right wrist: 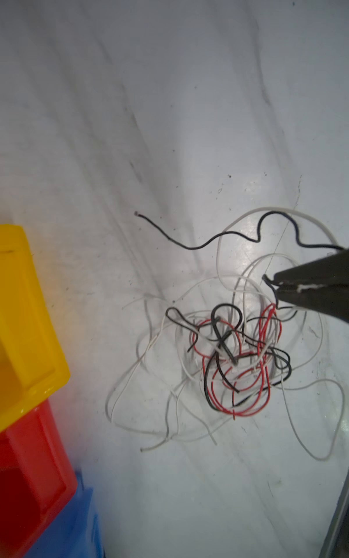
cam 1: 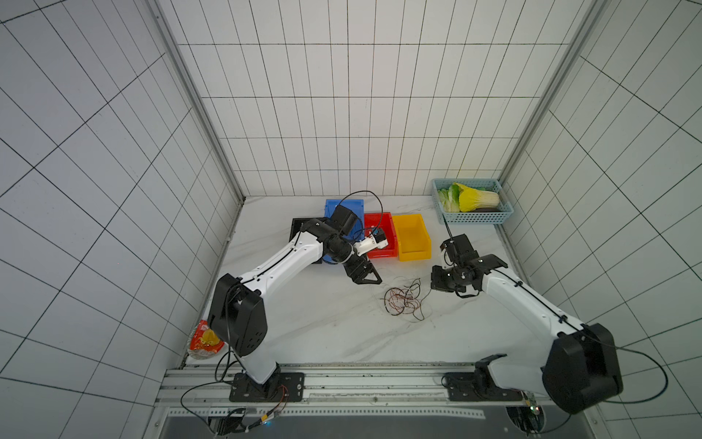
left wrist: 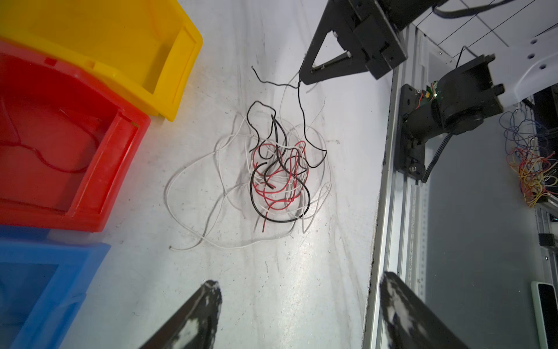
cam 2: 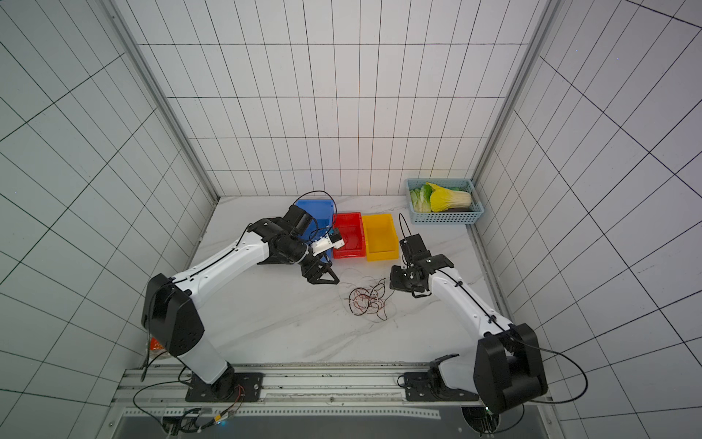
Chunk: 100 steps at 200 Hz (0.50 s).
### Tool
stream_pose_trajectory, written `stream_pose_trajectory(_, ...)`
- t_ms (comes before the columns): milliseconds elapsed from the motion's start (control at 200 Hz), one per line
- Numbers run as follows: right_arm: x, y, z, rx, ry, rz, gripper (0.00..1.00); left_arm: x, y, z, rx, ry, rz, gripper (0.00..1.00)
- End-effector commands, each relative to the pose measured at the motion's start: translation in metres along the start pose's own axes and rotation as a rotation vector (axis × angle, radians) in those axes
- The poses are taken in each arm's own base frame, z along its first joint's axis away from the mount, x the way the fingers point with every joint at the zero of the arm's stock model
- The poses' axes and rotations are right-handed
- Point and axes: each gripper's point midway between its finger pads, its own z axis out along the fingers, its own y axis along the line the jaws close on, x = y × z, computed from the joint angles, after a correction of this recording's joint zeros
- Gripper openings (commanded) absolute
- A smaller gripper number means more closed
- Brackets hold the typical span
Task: Untangle and sort cables by color
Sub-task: Untie the cable.
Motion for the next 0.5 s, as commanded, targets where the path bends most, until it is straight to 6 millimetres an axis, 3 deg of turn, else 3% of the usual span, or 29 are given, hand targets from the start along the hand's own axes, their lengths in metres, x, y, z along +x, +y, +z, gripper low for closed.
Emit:
stream_pose_trajectory(0,-0.016,0.026,-0.023,-0.036,-0.077,-0.095,0.00,-0.020,-0.015,-0.003,0.087,-0.052,-0.022,0.80)
stream_pose_trajectory(255,-0.037,0.077,-0.052,-0.166,-0.176,-0.160,0.00,-0.049,-0.026,-0.005,0.170,-0.160,0.034,0.85)
stream_pose_trajectory(495,-0.049,0.101,-0.087,-0.237,-0.269,-0.229,0.00,-0.076,-0.012,0.025,0.212,-0.189,0.076,0.87)
